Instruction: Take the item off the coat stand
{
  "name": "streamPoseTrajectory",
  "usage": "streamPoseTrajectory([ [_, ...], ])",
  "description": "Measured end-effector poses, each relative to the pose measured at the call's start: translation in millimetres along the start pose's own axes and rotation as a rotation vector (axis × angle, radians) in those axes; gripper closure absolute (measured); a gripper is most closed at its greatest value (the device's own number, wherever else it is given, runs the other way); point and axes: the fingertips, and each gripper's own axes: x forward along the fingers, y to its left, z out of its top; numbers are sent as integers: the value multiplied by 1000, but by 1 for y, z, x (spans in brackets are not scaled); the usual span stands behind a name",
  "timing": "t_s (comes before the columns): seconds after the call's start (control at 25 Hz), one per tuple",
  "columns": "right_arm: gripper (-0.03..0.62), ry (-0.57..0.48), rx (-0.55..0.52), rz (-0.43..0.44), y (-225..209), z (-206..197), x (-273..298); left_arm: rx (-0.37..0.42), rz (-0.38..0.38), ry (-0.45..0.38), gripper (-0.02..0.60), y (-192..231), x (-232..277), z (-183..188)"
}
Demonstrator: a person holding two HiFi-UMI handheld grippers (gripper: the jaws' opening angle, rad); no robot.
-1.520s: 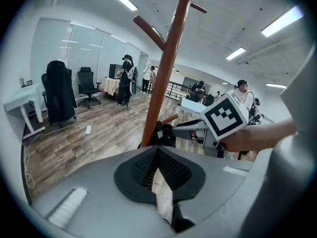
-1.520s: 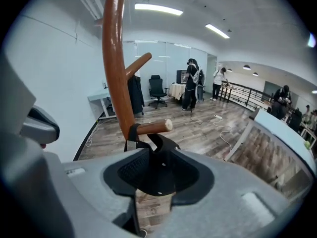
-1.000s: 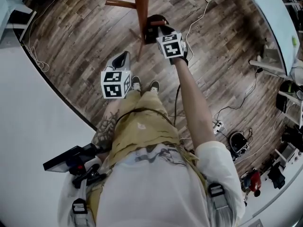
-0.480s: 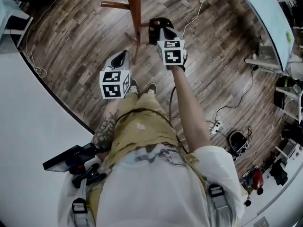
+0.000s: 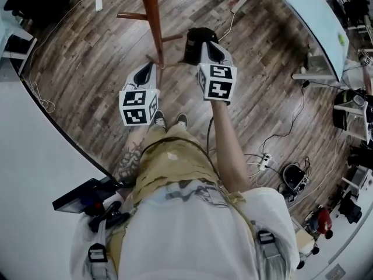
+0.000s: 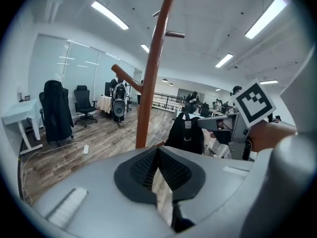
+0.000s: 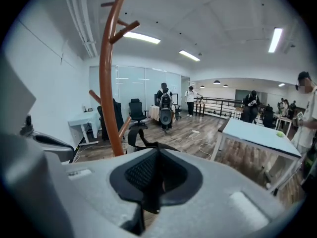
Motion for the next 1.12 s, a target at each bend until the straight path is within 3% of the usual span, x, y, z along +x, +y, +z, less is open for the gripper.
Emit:
streamPoseTrajectory([
  [0.28,580,-141,66,18,2,56,-64,62,-49,-184,584,-28,-13,77],
  [0.56,580,-281,49,13,8,111,-117,118,-100,-335,584,-61,-44,143],
  [0.72,580,-358,37,-1,13,136,-139,147,-92,-420,584,-72,-63,173],
  [1.12,582,-467,38,5,25,168,-154,188,-93,-492,584,-82,-75,201],
])
